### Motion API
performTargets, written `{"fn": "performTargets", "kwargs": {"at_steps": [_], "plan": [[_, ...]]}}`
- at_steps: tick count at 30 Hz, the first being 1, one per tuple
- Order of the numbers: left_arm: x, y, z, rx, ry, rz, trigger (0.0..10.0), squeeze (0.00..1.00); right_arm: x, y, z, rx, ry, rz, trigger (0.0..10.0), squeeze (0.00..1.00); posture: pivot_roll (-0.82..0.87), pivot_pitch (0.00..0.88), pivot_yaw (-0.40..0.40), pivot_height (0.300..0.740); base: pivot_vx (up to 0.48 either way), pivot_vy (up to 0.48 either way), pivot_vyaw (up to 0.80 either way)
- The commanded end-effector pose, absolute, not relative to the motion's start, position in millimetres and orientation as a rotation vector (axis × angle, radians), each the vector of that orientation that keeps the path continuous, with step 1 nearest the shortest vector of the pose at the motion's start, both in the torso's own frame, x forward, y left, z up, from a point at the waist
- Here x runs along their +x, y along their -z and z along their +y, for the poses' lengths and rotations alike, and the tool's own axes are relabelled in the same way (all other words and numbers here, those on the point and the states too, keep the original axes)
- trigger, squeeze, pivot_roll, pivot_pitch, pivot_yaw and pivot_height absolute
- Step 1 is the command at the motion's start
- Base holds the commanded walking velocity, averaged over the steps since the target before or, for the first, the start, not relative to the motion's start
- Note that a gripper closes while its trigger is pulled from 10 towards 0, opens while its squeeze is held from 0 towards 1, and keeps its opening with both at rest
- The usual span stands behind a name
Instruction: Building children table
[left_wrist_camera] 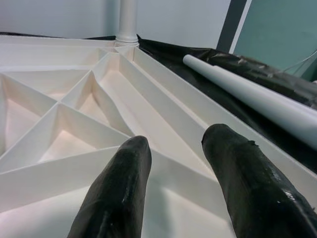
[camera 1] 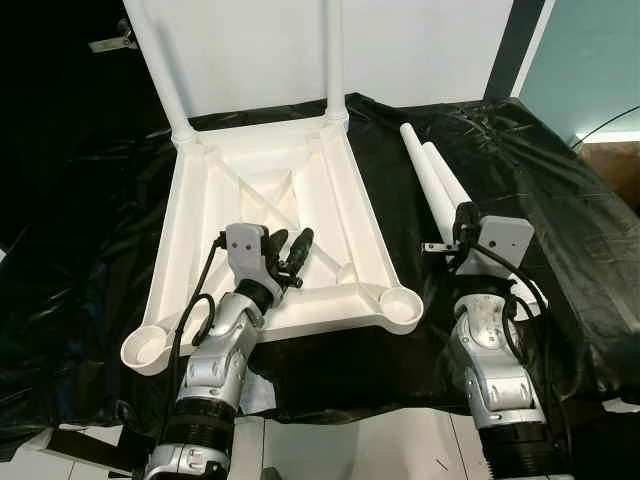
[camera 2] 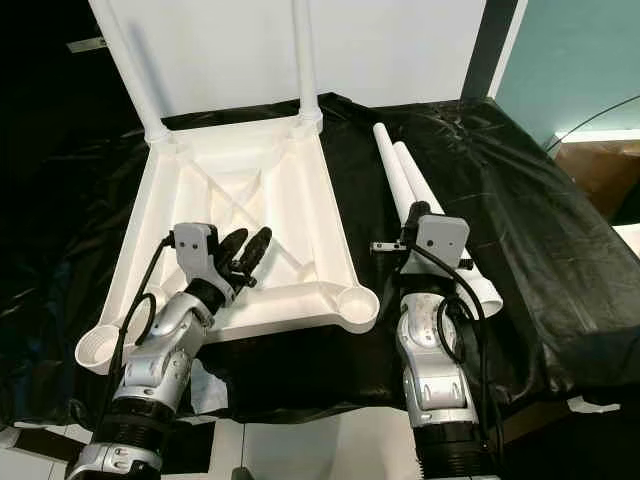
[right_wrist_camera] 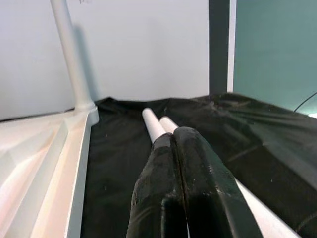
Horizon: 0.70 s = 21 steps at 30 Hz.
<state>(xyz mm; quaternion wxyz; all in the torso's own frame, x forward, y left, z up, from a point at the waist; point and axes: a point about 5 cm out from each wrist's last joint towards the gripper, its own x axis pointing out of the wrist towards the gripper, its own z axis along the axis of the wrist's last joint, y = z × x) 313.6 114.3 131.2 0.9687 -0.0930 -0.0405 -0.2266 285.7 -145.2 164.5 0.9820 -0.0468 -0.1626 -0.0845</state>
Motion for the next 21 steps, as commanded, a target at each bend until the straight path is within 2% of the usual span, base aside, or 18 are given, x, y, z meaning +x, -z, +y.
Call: {"fn": "performTargets", "kwargs": {"at_steps": [1, 5, 6, 8, 10, 15, 21], "plan": [[314, -127, 121, -0.147, 0.373, -0.082, 10.0, 0.0, 282, -160, -139, -0.084, 0.14, -0.317, 10.0, 0.0, -0.06, 0.031, 0.06, 0.74, 0.0, 0.0, 0.0], [319, -129, 122, -0.108, 0.32, -0.097, 10.0, 0.0, 283, -159, -141, -0.047, 0.133, -0.287, 10.0, 0.0, -0.07, 0.025, 0.052, 0.74, 0.0, 0.0, 0.0], [320, -130, 117, -0.07, 0.343, -0.11, 10.0, 0.0, 288, -157, -148, 0.043, 0.169, -0.233, 10.0, 0.0, -0.07, 0.025, 0.045, 0.74, 0.0, 0.0, 0.0], [321, -131, 110, -0.031, 0.382, -0.132, 10.0, 0.0, 295, -159, -154, 0.099, 0.19, -0.191, 10.0, 0.03, -0.08, 0.024, 0.043, 0.74, 0.0, 0.0, 0.0], [322, -133, 103, -0.002, 0.415, -0.144, 10.0, 0.0, 301, -164, -158, 0.12, 0.197, -0.18, 10.0, 0.01, -0.09, 0.02, 0.037, 0.74, 0.0, 0.0, 0.0], [324, -135, 95, 0.038, 0.428, -0.161, 10.0, 0.0, 308, -178, -163, 0.1, 0.204, -0.187, 10.0, 0.0, -0.09, 0.024, 0.024, 0.74, 0.0, 0.0, 0.0], [324, -129, 101, 0.044, 0.372, -0.138, 10.0, 0.0, 304, -164, -166, 0.015, 0.232, -0.084, 10.0, 0.0, -0.09, 0.034, 0.002, 0.74, 0.0, 0.0, 0.0]]}}
